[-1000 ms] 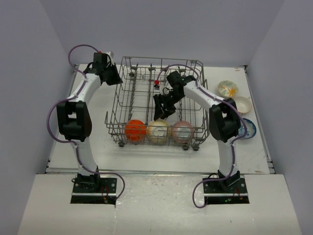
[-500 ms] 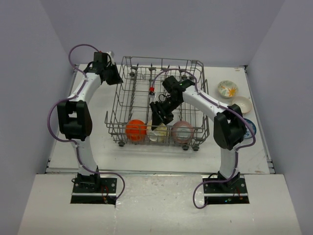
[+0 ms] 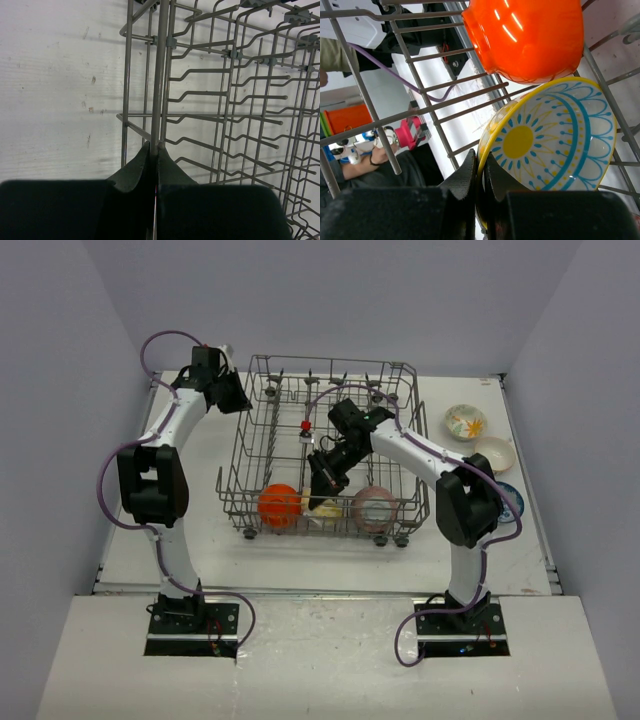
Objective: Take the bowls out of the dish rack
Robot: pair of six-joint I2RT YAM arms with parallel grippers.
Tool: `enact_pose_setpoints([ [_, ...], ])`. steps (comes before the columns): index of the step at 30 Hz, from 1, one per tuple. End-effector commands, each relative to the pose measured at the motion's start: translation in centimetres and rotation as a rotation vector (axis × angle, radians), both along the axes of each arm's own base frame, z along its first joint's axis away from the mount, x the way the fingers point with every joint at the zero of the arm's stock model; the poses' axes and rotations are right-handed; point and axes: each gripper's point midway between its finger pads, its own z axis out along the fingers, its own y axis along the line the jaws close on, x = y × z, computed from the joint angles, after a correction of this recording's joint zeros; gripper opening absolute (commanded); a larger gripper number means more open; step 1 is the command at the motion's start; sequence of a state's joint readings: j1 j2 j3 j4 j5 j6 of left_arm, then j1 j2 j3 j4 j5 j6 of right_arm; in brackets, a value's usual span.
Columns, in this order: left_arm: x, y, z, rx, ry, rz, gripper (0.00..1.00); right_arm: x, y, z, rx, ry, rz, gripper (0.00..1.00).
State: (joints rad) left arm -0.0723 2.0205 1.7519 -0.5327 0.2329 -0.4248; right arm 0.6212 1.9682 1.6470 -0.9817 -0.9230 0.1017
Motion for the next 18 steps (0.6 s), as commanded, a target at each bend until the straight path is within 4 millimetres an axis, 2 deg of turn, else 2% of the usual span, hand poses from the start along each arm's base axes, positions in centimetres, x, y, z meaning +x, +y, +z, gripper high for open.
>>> enact_pose_setpoints([
  [1,-0.2,3.3,-3.8,0.057,0.112,0.135,0.00,-0.6,-0.8,-0.1,-0.018,0.041,-0.022,0.00],
  [2,-0.3,3.4,-3.8,0.059,0.114,0.134,0.00,-0.5,-0.6,-0.1,0.002,0.032,-0.021,0.00],
  [5,-0.4,3.6,-3.9,0.067,0.116,0.135,0.00,-0.2,0.0,2.2,0.091,-0.030,-0.019,0.00],
  [10,-0.5,3.6,-4.4,0.066,0.128,0.134,0.00,1.3,1.5,8.9,0.235,-0.154,-0.037,0.00],
  [11,-0.5,3.6,-4.4,0.066,0.130,0.134,0.00,1.9,1.9,11.2,0.268,-0.202,-0.037,0.00],
  [12,-0.6,3.6,-4.5,0.068,0.131,0.131,0.00,2.2,2.1,12.3,0.281,-0.228,-0.044,0.00],
  [13,-0.6,3.7,-4.5,0.073,0.131,0.129,0.00,3.0,2.4,14.7,0.311,-0.281,-0.062,0.00],
  [14,-0.6,3.7,-4.6,0.077,0.132,0.131,0.00,3.5,2.4,16.0,0.323,-0.307,-0.073,0.00],
  [16,-0.7,3.8,-4.7,0.082,0.136,0.130,0.00,5.5,2.2,17.1,0.320,-0.327,-0.118,0.00],
  [17,-0.8,3.8,-4.8,0.083,0.139,0.131,0.00,6.4,2.0,19.1,0.328,-0.378,-0.143,0.00],
  [18,-0.7,3.8,-4.8,0.082,0.136,0.130,0.00,7.5,1.7,19.4,0.305,-0.409,-0.180,0.00],
])
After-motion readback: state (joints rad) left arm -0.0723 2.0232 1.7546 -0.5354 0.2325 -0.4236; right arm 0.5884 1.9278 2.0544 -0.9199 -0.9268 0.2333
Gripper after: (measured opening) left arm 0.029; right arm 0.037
